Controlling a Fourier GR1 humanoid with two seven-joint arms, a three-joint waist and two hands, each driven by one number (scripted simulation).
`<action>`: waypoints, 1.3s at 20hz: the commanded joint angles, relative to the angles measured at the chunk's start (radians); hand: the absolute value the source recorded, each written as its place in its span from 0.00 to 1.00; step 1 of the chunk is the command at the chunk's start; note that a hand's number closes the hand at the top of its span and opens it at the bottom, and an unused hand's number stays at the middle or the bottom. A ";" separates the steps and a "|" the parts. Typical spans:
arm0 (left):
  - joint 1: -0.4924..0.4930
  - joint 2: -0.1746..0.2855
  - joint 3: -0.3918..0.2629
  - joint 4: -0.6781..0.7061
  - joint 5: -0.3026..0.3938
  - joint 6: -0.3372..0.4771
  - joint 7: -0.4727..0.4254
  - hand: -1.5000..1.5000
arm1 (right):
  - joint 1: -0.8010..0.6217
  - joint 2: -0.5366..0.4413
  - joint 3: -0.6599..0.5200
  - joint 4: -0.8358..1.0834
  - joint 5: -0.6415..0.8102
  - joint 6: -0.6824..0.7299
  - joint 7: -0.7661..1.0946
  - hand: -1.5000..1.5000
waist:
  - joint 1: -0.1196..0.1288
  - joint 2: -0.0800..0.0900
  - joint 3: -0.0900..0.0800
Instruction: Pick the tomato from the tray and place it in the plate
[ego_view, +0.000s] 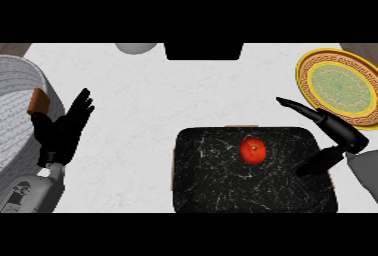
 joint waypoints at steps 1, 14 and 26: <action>0.040 -0.012 0.008 -0.020 -0.008 -0.012 -0.007 0.50 | 0.019 -0.041 0.029 -0.112 0.056 0.039 0.130 0.00 | -0.004 -0.004 -0.001; 0.073 -0.048 0.048 -0.038 -0.065 -0.041 -0.014 0.50 | 0.010 0.006 0.088 -0.185 0.343 0.037 0.310 0.00 | 0.001 -0.001 0.000; 0.007 -0.090 0.132 -0.012 -0.113 -0.090 0.055 0.50 | -0.036 0.169 0.057 -0.234 0.517 0.174 0.483 0.00 | -0.001 0.000 0.000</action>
